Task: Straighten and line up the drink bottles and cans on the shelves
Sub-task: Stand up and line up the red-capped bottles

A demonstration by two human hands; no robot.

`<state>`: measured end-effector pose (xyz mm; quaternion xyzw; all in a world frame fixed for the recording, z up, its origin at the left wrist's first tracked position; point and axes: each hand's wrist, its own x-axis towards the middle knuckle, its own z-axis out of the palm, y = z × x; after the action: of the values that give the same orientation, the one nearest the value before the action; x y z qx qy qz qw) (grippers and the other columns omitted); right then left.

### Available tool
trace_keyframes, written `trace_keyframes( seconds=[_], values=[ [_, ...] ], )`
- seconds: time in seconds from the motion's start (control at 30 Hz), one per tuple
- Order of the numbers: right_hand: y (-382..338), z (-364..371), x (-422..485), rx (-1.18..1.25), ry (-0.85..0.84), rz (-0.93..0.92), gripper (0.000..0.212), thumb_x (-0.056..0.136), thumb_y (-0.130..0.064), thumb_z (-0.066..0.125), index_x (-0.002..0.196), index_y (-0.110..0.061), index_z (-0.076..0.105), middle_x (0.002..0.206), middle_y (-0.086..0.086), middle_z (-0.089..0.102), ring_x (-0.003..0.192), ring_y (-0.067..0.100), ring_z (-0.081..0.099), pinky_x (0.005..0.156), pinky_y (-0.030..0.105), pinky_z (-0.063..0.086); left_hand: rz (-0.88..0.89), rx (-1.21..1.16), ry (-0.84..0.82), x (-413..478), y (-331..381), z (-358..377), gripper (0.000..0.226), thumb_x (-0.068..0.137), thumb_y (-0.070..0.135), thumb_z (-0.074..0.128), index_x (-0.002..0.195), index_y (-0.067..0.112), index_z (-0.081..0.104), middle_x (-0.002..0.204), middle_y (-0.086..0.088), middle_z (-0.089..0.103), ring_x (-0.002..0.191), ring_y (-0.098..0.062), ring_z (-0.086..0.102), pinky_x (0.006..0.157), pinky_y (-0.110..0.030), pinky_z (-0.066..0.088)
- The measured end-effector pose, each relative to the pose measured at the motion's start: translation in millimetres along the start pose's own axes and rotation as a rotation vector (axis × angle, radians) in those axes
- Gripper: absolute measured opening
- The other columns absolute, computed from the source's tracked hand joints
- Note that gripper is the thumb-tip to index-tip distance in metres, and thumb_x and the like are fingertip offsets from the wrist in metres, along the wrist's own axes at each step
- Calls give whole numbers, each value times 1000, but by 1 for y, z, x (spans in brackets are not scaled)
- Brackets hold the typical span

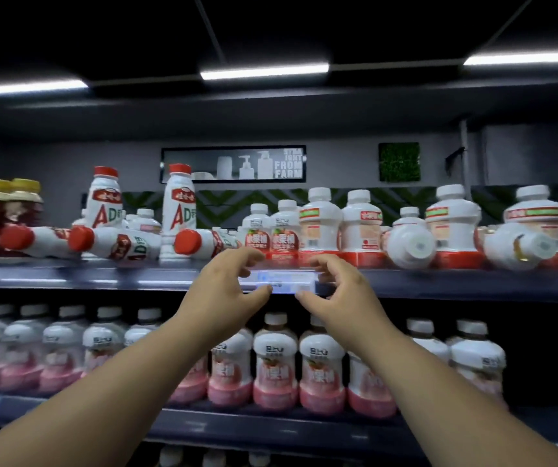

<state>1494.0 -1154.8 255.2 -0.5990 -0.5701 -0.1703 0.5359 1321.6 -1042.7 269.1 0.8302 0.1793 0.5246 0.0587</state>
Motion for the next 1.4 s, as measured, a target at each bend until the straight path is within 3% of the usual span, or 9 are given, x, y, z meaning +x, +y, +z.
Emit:
trace_keyframes(
  seconds=[0.17, 0.27, 0.43, 0.6, 0.8, 0.97, 1.1, 1.27, 1.4],
  values=[
    [-28, 23, 31, -32, -51, -146, 47, 83, -30, 74, 126, -28, 58, 118, -13, 57, 108, 6, 54, 93, 25, 44, -25, 66, 64, 3, -13, -28, 40, 83, 31, 74, 120, 30, 59, 110, 14, 58, 101, -5, 56, 87, -27, 49],
    [-45, 44, 44, 27, -68, -187, 42, 81, -27, 76, 119, -29, 60, 113, -13, 60, 104, 8, 56, 89, 23, 44, -32, 110, 100, -4, -27, -45, 40, 83, 31, 73, 120, 29, 59, 111, 14, 58, 102, -5, 56, 88, -28, 49],
    [-65, 90, 54, 67, -110, -210, 42, 80, -26, 77, 115, -36, 57, 110, -18, 58, 102, 4, 54, 81, 9, 38, -94, 117, 121, -8, -68, -72, 40, 83, 30, 73, 120, 29, 58, 112, 14, 57, 101, -5, 57, 90, -35, 52],
    [-73, 119, 69, -104, -96, -198, 56, 79, -28, 77, 129, -30, 52, 121, -10, 54, 108, 11, 52, 90, 29, 44, -73, 37, 92, 13, -102, -86, 40, 82, 30, 73, 120, 31, 58, 113, 12, 59, 102, -7, 58, 90, -34, 52],
    [-77, 137, 95, -271, -66, -89, 72, 79, -26, 77, 143, -34, 44, 143, -6, 51, 129, 19, 47, 104, 33, 39, -3, -55, 69, 38, -131, -82, 54, 79, 29, 75, 127, 29, 51, 120, 6, 53, 109, -12, 53, 97, -31, 46],
    [-75, 147, 99, -307, -54, -111, 48, 79, -35, 78, 119, -44, 53, 113, -15, 62, 105, 14, 56, 91, 40, 49, 28, -95, 96, 50, -144, -76, 74, 75, 26, 77, 138, 26, 39, 121, 7, 38, 112, -10, 39, 98, -25, 34],
    [-79, 146, 104, -349, -56, -115, 49, 76, -44, 79, 116, -37, 52, 108, -14, 62, 97, 16, 58, 84, 38, 50, 5, -134, 78, 64, -149, -75, 83, 73, 24, 78, 142, 28, 33, 130, 2, 35, 116, -12, 37, 97, -24, 31],
    [-87, 147, 116, -281, -13, -70, 46, 76, -50, 78, 100, -32, 43, 92, -10, 63, 82, 15, 60, 73, 39, 51, -41, -174, 63, 78, -152, -75, 94, 73, 24, 81, 146, 32, 23, 137, -1, 30, 114, -15, 41, 93, -27, 37],
    [-101, 140, 137, -194, 98, -29, 45, 76, -54, 77, 99, -32, 45, 92, -10, 63, 81, 12, 60, 70, 37, 51, -59, -173, 55, 88, -150, -72, 101, 72, 25, 82, 148, 33, 16, 140, -3, 29, 119, -22, 45, 102, -38, 45]
  ],
)
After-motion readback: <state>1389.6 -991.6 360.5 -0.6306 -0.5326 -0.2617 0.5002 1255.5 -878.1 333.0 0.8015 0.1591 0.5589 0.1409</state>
